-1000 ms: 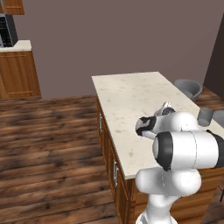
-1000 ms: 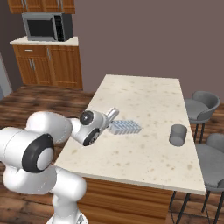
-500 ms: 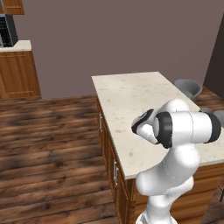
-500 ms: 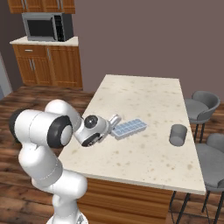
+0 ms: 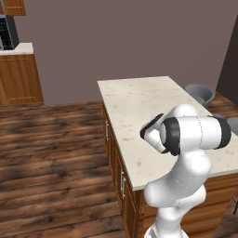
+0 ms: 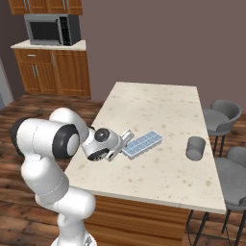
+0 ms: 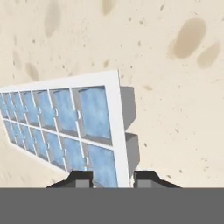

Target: Open the freezer door, pick up the ice cube tray from the freezer, and place it on the dining counter.

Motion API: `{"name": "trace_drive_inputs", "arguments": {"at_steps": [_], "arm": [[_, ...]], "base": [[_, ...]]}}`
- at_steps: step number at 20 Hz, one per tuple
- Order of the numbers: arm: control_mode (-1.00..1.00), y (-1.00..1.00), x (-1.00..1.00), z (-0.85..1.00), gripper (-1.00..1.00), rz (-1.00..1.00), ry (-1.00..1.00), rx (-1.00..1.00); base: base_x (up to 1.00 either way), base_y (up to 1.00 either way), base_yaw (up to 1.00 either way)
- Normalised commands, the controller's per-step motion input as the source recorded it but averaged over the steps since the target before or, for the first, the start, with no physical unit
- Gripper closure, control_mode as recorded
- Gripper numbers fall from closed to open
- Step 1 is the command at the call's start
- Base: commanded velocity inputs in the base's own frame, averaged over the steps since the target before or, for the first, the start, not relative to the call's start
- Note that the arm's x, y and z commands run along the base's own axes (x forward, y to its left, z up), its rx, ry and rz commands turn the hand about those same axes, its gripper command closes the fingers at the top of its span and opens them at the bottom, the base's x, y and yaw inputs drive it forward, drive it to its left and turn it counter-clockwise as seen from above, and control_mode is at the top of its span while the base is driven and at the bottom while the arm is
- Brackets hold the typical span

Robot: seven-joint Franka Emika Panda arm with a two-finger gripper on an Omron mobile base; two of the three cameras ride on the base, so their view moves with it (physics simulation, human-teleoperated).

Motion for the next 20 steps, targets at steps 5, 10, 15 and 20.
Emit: {"name": "trace_drive_inputs", "arguments": {"at_steps": [5,10,15,20], "arm": [[-1.00,0.00,0.00,0.60,-1.00,-0.05,0.00,0.00],[-1.00,0.00,0.00,0.95,-1.00,-0.06,0.04,0.02],[-1.00,0.00,0.00,1.00,-1.00,-0.06,0.11,0.09],[-1.00,0.00,0.00,1.00,-1.00,-0.05,0.15,0.10]], "base": [[0.00,0.00,0.00],[0.00,0.00,0.00],[0.00,0.00,0.00],[0.00,0.00,0.00]]}}
